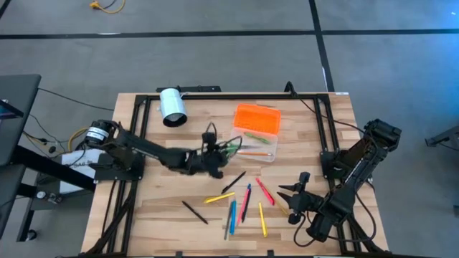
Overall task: Pick & place school supplies into a supply box
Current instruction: Put the green scissors into the supply box
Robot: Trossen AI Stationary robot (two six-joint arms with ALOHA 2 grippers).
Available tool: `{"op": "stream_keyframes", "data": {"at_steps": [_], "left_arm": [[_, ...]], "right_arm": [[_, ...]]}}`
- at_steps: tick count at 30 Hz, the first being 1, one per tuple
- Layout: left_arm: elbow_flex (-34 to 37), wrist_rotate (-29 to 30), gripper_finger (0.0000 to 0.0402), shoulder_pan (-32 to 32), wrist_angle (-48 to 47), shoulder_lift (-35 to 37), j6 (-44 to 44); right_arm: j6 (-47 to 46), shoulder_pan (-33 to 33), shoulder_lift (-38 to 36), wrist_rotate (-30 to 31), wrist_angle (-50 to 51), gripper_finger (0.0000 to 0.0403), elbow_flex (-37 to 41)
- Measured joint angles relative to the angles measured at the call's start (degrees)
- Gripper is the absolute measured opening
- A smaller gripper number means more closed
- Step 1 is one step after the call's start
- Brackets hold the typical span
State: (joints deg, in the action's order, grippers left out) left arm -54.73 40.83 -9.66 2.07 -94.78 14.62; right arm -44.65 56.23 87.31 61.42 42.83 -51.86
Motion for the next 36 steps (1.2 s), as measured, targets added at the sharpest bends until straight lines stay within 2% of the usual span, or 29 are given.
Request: {"op": "stream_keyframes", "data": {"at_steps": [8, 17, 29, 36], "left_arm": [[0.0, -15.5, 0.0071, 9.7, 8.8, 0.0, 2.3], [0.0, -27.5, 0.0071, 13.3, 15.7, 0.0, 3.1], [0.0, -28.5, 0.0071, 13.7, 17.1, -0.3, 3.8], [-2.7, -29.1, 0.0071, 14.4, 17.3, -7.6, 2.9]], "right_arm": [[0.0, 0.0, 0.0, 0.0, 0.0, 0.0107, 0.0], [0.0, -0.1, 0.0, 0.0, 0.2, 0.0107, 0.0], [0.0, -0.1, 0.0, 0.1, 0.0, 0.0107, 0.0], [-0.1, -0.1, 0.1, 0.3, -0.2, 0.0107, 0.0]]}}
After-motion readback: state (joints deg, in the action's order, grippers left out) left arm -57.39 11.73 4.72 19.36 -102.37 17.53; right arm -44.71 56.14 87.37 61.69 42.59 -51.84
